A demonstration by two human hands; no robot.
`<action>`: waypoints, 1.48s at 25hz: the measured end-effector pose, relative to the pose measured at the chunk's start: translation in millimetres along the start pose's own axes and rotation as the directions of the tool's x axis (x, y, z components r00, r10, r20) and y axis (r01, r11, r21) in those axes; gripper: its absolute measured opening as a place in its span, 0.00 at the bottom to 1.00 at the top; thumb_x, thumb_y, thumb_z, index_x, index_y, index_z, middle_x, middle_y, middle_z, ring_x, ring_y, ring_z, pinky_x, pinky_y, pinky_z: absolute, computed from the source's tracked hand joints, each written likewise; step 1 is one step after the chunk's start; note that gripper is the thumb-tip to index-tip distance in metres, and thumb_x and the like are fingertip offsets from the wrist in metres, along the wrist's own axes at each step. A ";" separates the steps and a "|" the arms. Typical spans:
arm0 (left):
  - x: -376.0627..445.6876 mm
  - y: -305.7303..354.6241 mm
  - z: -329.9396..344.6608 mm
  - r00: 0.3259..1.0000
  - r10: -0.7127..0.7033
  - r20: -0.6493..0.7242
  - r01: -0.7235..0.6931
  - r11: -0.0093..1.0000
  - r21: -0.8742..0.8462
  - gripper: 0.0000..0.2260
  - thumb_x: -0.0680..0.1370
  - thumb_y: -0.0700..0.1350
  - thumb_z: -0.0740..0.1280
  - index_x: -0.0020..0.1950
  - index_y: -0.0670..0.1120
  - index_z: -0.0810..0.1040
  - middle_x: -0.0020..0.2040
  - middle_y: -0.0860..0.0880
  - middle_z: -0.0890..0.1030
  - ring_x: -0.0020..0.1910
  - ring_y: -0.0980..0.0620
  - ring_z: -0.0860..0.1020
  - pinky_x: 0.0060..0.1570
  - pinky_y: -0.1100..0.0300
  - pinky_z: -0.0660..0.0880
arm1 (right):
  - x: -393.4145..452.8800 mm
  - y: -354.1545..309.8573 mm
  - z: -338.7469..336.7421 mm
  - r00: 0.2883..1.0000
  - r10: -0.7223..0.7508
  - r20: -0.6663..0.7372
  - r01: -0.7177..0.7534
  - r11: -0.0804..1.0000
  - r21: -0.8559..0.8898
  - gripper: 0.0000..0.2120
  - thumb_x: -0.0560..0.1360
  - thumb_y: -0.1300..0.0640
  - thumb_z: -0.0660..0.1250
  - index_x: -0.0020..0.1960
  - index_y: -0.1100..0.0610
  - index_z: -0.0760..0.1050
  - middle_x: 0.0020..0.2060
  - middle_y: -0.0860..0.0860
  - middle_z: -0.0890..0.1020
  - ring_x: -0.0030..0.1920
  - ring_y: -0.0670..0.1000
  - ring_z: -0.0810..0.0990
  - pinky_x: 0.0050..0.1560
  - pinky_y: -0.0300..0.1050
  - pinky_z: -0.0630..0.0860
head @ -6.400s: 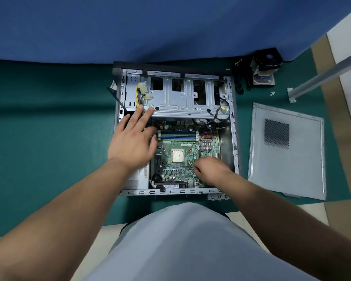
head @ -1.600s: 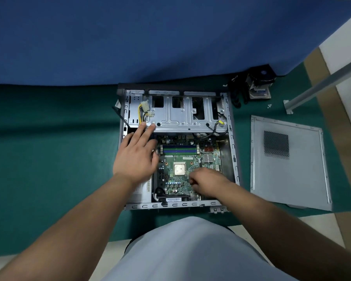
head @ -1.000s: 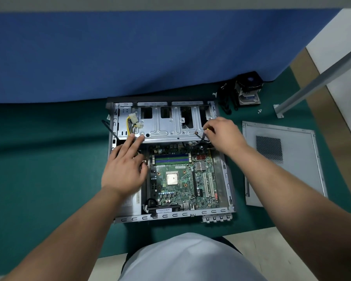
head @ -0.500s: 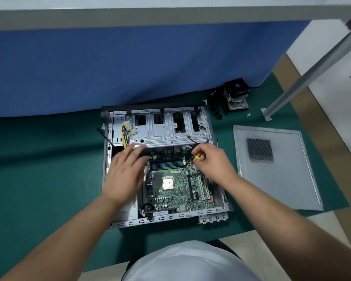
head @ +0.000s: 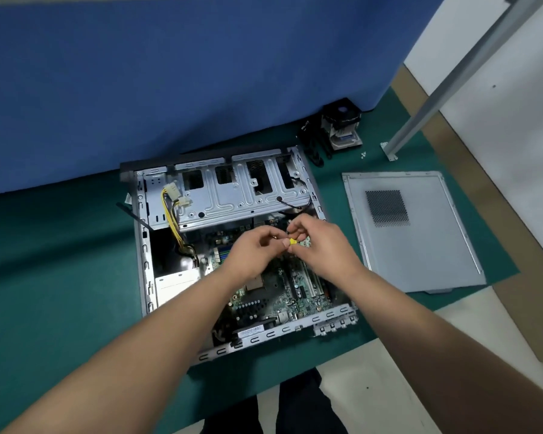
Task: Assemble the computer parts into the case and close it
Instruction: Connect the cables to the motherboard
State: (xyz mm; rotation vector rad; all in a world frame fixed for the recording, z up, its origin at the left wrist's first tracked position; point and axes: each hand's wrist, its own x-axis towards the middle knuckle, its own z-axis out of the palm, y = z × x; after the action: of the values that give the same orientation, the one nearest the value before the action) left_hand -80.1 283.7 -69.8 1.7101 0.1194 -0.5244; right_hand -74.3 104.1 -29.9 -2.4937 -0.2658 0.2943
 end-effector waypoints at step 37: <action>106.3 -36.7 50.0 0.972 0.189 -0.142 -0.097 0.866 0.490 0.04 0.74 0.52 0.78 0.47 0.54 0.89 0.44 0.56 0.87 0.41 0.59 0.80 0.35 0.73 0.69 | 159.7 24.6 0.4 0.864 -0.484 0.139 0.481 0.709 -0.516 0.28 0.79 0.30 0.52 0.78 0.33 0.59 0.82 0.40 0.54 0.82 0.51 0.49 0.81 0.54 0.47</action>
State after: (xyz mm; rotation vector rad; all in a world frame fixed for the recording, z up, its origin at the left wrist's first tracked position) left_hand -12.6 221.7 -151.9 2.2377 -0.0098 -0.2917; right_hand 81.0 125.7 -68.5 -2.8311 -1.1233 -0.0229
